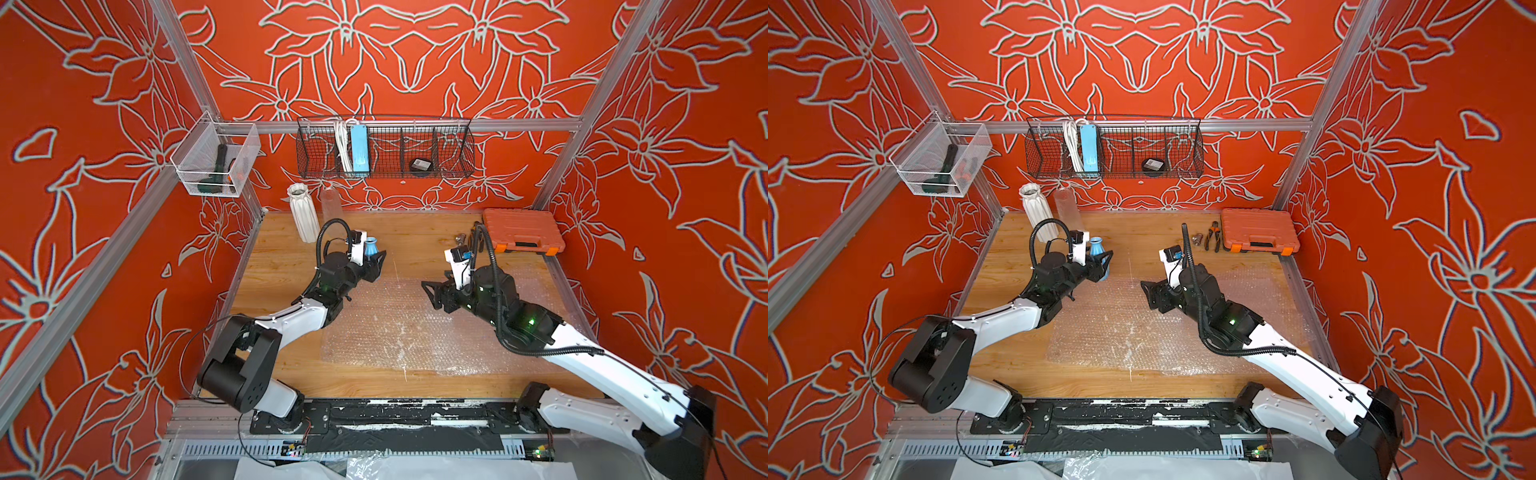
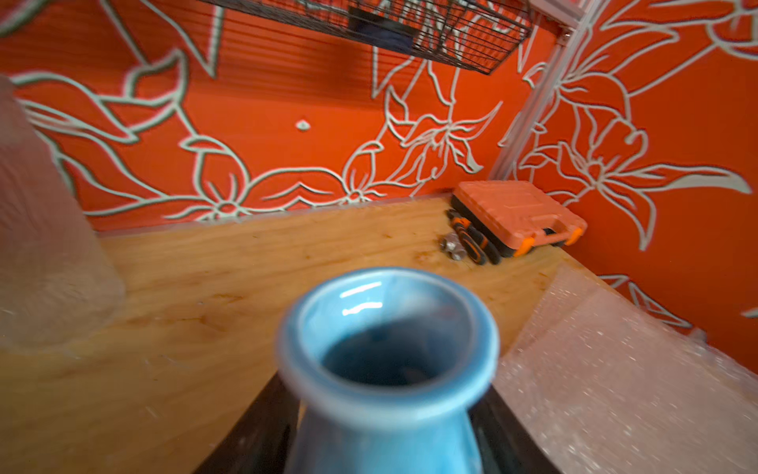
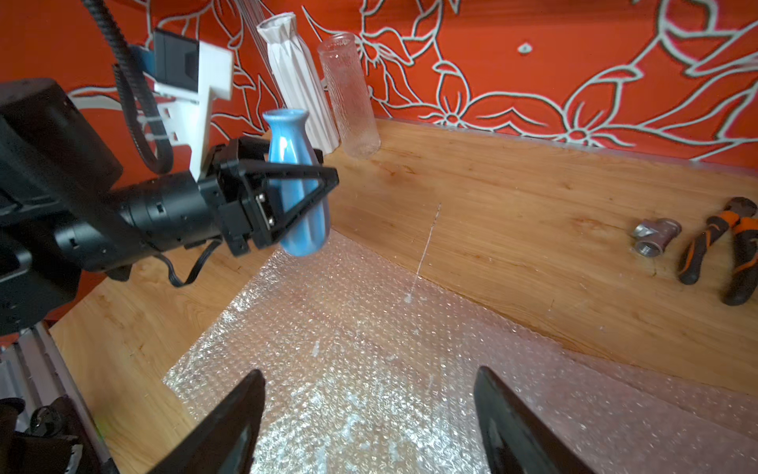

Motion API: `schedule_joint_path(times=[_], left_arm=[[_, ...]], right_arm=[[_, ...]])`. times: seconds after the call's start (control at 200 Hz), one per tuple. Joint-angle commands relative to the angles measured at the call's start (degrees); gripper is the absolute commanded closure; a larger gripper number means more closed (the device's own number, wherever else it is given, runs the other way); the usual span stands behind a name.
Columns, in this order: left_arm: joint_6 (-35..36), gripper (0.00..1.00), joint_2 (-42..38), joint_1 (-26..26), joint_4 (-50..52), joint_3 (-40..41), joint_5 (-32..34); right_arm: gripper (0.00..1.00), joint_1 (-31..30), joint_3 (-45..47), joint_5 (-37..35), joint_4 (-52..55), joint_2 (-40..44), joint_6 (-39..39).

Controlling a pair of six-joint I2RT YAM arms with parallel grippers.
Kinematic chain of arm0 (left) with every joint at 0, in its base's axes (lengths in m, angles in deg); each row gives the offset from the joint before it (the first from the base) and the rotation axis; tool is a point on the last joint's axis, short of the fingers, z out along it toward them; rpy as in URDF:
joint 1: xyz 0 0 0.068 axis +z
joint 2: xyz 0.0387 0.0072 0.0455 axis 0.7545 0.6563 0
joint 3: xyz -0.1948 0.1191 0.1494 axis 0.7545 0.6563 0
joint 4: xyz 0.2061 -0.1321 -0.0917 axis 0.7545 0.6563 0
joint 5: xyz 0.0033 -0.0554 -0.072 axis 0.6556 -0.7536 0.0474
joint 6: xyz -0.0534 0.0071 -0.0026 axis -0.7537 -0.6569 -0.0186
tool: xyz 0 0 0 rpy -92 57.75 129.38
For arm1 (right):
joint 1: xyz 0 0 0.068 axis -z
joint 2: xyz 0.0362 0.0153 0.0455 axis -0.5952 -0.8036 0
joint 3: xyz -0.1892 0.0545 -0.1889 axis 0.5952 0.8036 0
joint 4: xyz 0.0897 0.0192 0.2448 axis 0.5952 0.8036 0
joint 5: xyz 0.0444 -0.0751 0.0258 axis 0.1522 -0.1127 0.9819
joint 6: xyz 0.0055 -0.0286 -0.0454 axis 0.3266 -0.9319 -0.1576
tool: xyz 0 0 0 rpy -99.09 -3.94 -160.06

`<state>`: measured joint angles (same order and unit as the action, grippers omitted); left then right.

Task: Unwrap the vase from the bubble wrap
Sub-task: Place the vase at the center of the board.

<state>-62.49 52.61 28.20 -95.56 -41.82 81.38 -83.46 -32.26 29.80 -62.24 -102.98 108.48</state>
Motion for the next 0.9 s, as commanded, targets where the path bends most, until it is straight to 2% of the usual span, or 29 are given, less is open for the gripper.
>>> schedule_joint_path(times=[0.0,0.35,0.621,0.891], left_arm=[[3.0,0.64,3.5,1.8,-10.9,-2.4,3.2],[3.2,0.65,19.5,7.4,-21.8,-10.5,1.4],[5.4,0.64,29.5,9.8,-14.7,-22.2,0.4],[8.5,0.63,34.5,12.0,-10.3,-28.6,-2.8]], right_arm=[[0.19,-0.3,1.2,-2.4,1.2,1.1,-0.3],[0.20,-0.2,1.2,-2.1,2.0,2.5,0.3],[0.19,-0.2,0.5,-2.7,2.7,3.0,0.4],[0.19,-0.2,-0.5,-3.1,3.5,2.4,0.0]])
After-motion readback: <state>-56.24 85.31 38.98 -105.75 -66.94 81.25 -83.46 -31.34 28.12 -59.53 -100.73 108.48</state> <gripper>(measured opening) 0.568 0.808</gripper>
